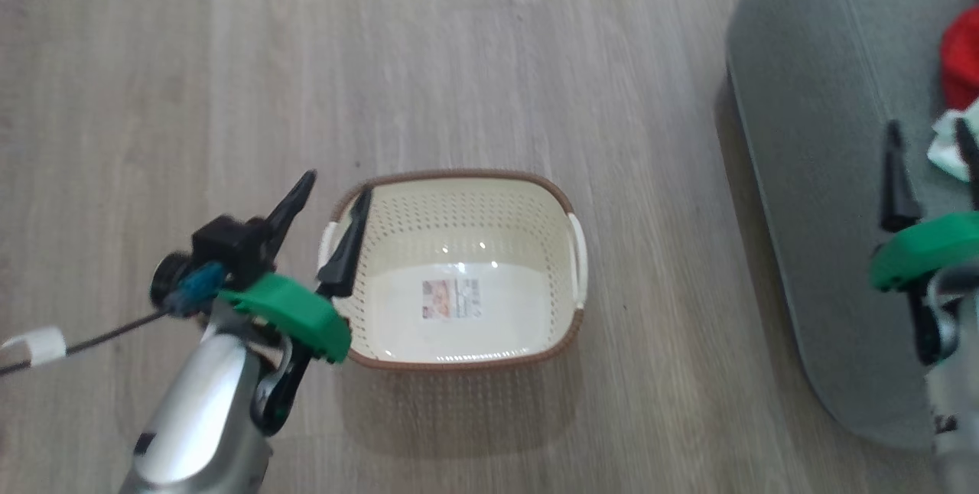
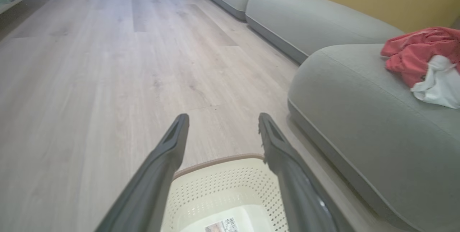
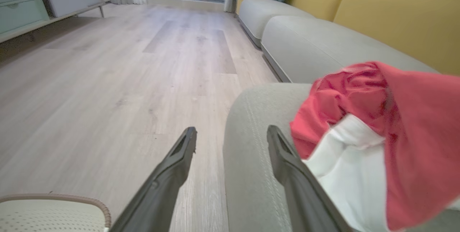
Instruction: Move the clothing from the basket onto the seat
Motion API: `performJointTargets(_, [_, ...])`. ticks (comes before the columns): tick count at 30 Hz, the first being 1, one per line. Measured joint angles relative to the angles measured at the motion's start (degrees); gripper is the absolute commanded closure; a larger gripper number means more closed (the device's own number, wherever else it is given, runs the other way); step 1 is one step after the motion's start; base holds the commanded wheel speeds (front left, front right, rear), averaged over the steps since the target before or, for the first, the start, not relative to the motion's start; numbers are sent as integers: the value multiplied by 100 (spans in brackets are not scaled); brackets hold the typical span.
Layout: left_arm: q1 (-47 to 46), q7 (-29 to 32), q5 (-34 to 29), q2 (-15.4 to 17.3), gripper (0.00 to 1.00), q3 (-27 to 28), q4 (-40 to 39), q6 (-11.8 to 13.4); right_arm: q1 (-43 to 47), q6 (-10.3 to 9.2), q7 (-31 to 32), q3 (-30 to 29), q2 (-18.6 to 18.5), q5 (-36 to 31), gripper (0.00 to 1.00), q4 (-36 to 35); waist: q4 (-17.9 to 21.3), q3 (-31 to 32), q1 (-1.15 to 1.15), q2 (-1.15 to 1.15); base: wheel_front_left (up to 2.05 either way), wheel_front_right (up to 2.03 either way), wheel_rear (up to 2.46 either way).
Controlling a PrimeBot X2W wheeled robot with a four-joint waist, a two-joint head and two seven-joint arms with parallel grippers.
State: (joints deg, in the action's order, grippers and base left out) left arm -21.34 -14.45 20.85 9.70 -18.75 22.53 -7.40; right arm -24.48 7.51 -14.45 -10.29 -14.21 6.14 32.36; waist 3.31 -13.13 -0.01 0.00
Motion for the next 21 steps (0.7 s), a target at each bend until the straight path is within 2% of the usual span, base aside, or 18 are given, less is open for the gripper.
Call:
performJointTargets(9, [546, 0, -397, -191, 0, 1014, 109, 14, 318, 0, -1, 724, 177, 311, 0, -420, -367, 473, 0, 0, 0, 0, 0])
performJointTargets(21, [1003, 0, -979, -481, 0, 2034, -90, 101, 768, 0, -1, 1385, 478, 566, 0, -631, -536, 886, 0, 0, 0, 0, 0])
